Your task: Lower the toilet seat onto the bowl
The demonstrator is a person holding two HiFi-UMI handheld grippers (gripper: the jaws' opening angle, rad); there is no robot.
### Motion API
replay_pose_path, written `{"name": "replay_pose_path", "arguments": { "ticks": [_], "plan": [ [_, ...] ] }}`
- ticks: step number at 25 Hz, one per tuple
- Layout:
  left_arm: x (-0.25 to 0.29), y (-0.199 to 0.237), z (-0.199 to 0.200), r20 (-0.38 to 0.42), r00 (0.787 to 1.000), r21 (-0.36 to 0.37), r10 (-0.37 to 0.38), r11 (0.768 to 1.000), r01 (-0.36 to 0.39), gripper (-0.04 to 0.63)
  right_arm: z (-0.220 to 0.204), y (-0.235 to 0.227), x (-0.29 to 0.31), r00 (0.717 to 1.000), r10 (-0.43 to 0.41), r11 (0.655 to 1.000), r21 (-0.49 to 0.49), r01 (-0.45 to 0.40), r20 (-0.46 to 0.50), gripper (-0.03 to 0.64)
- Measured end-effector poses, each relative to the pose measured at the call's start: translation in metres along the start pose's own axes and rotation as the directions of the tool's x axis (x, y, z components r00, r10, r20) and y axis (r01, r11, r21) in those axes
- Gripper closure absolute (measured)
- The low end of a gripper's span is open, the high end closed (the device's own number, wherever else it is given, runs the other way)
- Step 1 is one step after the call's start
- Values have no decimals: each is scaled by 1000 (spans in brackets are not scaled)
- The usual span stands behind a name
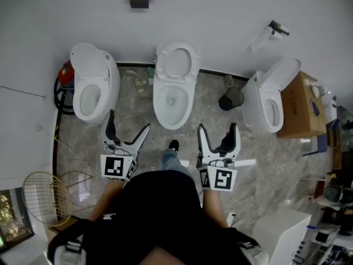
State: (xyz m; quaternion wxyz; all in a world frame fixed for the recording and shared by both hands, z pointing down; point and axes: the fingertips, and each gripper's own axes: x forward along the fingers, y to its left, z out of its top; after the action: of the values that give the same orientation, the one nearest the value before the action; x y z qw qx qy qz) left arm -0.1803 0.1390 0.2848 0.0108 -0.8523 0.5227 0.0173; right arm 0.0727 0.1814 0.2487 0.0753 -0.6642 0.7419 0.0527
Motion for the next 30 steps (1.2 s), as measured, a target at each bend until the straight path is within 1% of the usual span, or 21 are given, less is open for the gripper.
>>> {"name": "replay_pose_path", "arguments": {
  "ticks": [5,8,11,15,19,22,27,30],
  "plan": [
    [61,-4,1,8,1000,10,7,1000,-7,91,-12,-35,49,999,18,999,32,-17,-27,189],
    [93,-8,2,-11,1000,12,15,1000,-15,91,-18,-53,76,999,33,999,39,-32,-40,189],
    [122,-11,-1,-23,1000,7,20,1000,-20,91,-20,-67,102,998,59,997,53,-57,-31,189],
    [159,-14,-4,-47,998,6,32,999,-32,91,-36,-88,130,995,72,995,70,-67,-75,189],
    [183,-20,-10,-69,997,36,21,999,-18,91,-42,-101,152,991,93,993,78,-86,-91,189],
    [196,-19,-11,-80,997,16,19,1000,-17,91,-53,-110,165,989,100,993,74,-92,-110,189],
    [205,-3,-23,-120,992,3,34,999,-34,91,-65,-109,181,986,99,993,75,-90,-132,189],
    [213,9,-32,-143,990,1,20,1000,-20,91,-74,-105,189,985,86,995,67,-77,-148,189]
  ]
}}
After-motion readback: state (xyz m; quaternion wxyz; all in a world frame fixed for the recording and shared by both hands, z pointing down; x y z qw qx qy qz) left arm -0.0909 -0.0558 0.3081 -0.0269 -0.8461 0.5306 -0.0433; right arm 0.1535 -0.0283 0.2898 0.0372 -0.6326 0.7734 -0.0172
